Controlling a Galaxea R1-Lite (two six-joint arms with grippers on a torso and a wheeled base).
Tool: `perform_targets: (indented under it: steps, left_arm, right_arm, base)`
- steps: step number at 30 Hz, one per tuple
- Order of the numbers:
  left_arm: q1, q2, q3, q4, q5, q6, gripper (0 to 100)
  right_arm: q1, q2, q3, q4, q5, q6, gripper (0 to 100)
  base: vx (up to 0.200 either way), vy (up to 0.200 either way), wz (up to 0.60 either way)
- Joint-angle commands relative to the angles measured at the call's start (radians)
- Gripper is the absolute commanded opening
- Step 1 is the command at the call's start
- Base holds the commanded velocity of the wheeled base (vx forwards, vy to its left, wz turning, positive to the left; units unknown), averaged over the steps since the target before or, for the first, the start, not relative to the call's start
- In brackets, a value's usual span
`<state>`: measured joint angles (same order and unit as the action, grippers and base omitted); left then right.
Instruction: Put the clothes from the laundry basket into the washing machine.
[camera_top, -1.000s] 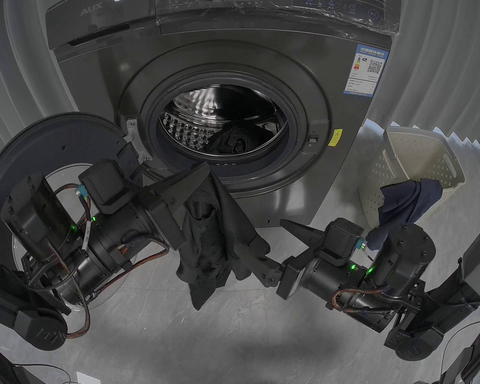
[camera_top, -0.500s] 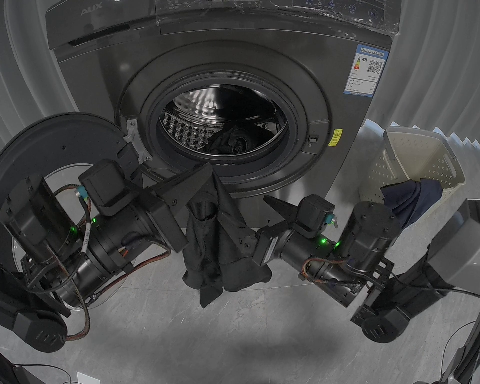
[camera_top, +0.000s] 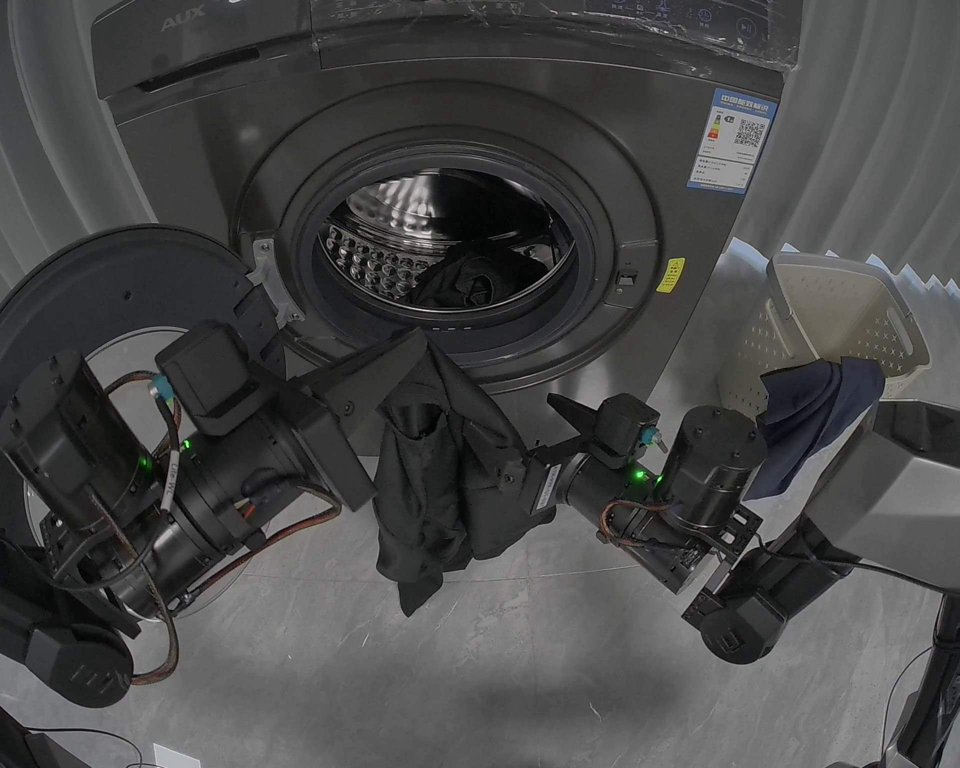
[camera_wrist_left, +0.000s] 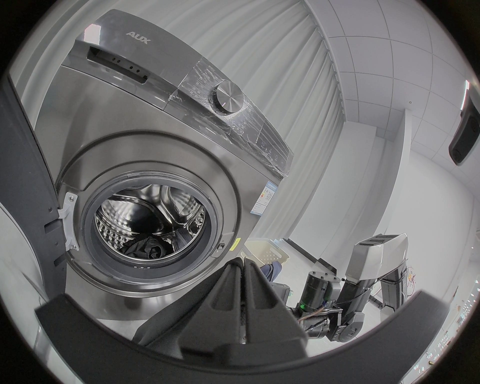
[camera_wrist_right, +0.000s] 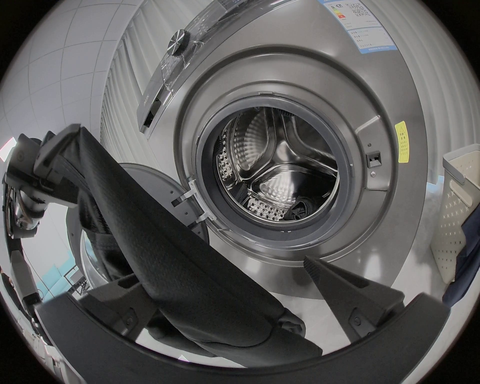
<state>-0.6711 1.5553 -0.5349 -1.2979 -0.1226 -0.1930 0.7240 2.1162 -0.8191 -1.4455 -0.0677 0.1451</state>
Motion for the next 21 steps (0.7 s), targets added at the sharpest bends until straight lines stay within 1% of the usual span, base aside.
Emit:
perform_targets:
  steps: [1, 3, 4, 6, 10, 16, 19, 21]
  left_arm:
    - [-0.005, -0.001, 0.01, 0.0, 0.0, 0.0, 0]
    - [-0.008, 0.0, 0.021, 0.0, -0.002, 0.0, 0]
    - [-0.008, 0.002, 0.026, 0.0, -0.003, 0.0, 0]
    - [-0.008, 0.006, 0.035, -0.001, -0.008, 0.0, 0]
    - [-0.005, 0.023, 0.041, -0.004, -0.011, -0.002, 0]
    - [0.004, 0.068, 0.027, -0.017, -0.009, -0.005, 0]
    - [0.004, 0.083, 0.029, -0.018, -0.009, -0.003, 0]
    - [0.004, 0.111, 0.026, -0.017, -0.012, -0.005, 0]
  right_arm:
    - [-0.002, 0.03, -0.041, -0.007, 0.0, -0.001, 100]
    - [-0.006, 0.038, -0.061, -0.015, -0.001, 0.001, 100]
    - [-0.008, 0.038, -0.066, -0.018, -0.001, 0.001, 0]
    - [-0.008, 0.031, -0.069, -0.021, 0.003, 0.001, 0]
    - [0.002, -0.015, -0.04, -0.022, 0.026, 0.001, 0]
    - [0.009, -0.12, 0.037, -0.026, 0.031, 0.001, 0]
    - [0.011, -0.163, 0.057, -0.024, 0.031, 0.001, 0]
    - [0.031, -0.234, 0.087, -0.015, 0.031, 0.002, 0]
  base:
    - [0.0, 0.0, 0.0]
    - [0.0, 0.0, 0.0]
    - [0.0, 0.0, 0.0]
    - [0.0, 0.0, 0.0]
    - [0.0, 0.0, 0.0]
    - [0.0, 0.0, 0.0]
    - [0.0, 0.0, 0.0]
    - [0.0, 0.0, 0.0]
